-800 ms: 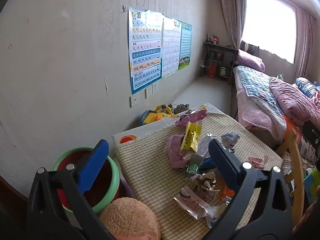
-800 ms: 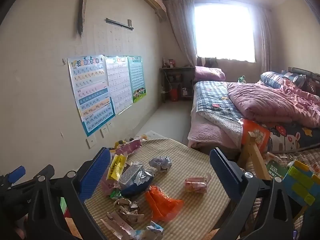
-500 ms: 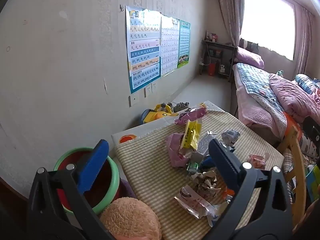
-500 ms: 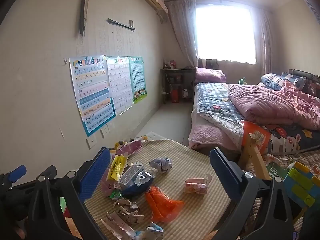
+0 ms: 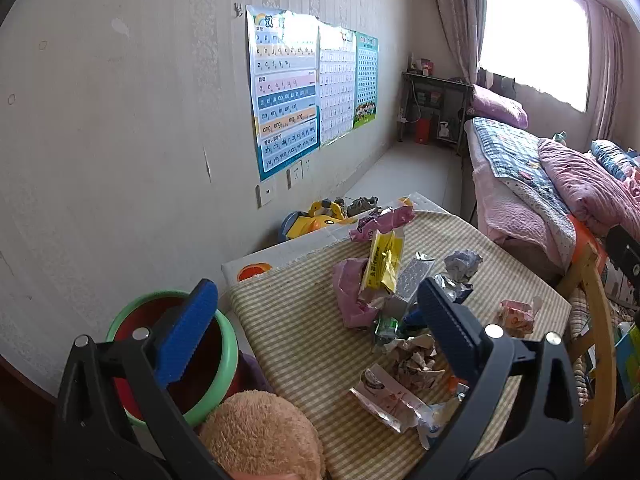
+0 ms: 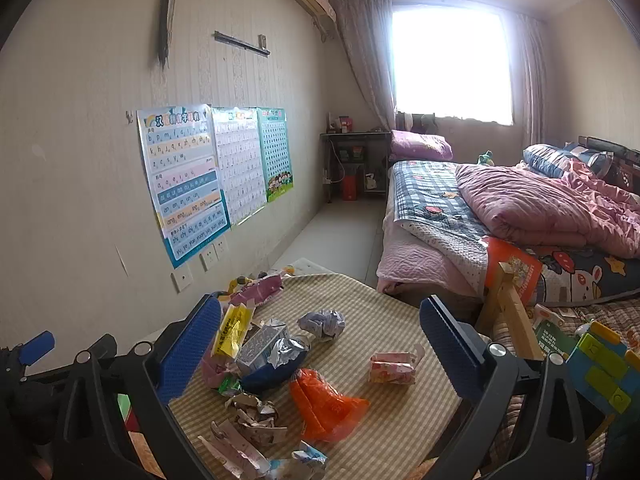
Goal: Collect trash
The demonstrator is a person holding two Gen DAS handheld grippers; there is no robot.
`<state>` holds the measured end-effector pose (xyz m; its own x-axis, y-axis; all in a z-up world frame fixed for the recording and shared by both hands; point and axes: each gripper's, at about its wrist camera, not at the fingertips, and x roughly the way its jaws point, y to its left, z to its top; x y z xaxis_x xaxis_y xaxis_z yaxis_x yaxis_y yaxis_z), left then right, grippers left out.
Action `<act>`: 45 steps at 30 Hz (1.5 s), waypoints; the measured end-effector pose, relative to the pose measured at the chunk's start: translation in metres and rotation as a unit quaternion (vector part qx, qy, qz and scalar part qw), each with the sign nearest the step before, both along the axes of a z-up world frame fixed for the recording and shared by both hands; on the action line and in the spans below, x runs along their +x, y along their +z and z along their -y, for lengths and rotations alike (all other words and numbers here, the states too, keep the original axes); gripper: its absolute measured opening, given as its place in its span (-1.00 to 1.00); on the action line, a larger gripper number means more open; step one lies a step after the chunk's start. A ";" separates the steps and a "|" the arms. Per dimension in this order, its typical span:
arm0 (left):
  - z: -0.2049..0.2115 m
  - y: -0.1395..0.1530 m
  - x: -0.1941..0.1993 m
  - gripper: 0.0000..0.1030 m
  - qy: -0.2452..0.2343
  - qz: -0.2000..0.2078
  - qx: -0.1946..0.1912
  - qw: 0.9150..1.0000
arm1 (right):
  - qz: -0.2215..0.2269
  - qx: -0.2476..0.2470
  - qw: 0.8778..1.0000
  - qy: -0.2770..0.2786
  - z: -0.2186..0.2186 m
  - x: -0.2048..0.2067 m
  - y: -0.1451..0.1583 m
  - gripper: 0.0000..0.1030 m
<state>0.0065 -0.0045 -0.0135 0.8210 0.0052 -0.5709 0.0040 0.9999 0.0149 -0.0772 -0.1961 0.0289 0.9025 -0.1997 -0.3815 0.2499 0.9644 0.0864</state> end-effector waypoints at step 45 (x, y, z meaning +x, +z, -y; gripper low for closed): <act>-0.004 0.001 0.003 0.89 0.006 -0.010 -0.001 1.000 | -0.003 -0.005 1.000 -0.003 0.000 -0.001 0.004 0.86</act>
